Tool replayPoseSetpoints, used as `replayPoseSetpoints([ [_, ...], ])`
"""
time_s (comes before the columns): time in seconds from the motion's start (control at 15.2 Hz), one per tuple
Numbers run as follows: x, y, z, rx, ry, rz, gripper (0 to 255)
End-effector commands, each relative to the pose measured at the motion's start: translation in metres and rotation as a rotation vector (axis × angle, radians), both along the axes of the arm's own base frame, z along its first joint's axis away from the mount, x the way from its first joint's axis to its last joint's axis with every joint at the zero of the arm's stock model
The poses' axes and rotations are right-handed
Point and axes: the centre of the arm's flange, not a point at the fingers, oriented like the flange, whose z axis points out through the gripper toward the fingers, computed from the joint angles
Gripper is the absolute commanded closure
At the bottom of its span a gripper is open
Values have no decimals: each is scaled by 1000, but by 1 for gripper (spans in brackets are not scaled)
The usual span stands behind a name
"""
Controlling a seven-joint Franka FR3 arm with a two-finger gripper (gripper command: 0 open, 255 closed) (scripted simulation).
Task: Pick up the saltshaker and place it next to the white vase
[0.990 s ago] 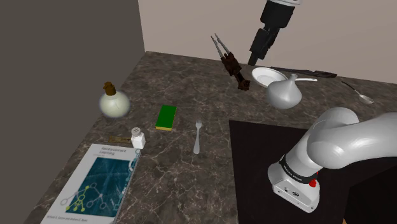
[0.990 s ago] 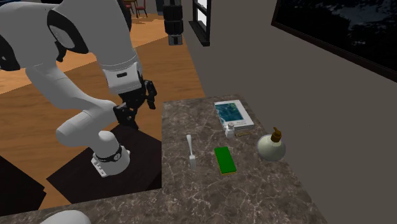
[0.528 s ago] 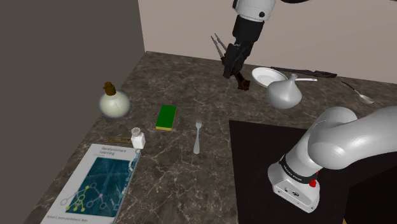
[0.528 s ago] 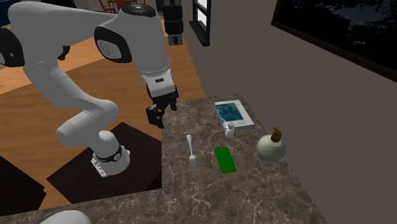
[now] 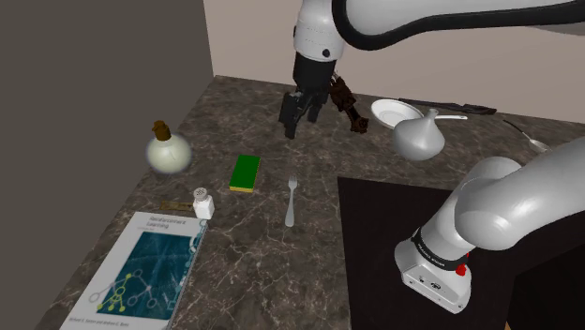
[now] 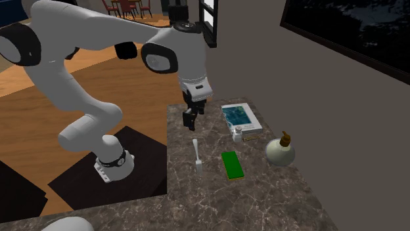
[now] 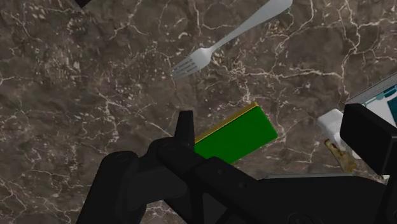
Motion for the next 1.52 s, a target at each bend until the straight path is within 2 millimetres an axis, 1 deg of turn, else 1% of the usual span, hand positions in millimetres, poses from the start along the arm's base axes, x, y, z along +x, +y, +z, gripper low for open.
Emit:
replayPoseSetpoints([
  [0.0, 10, 22, -13, -3, 0, 3, 0],
  [1.19, 105, 215, -126, -47, -3, 32, 0],
  [1.25, 107, 220, -129, -48, -3, 33, 0],
  [1.45, 107, 220, -145, -48, -3, 33, 0],
])
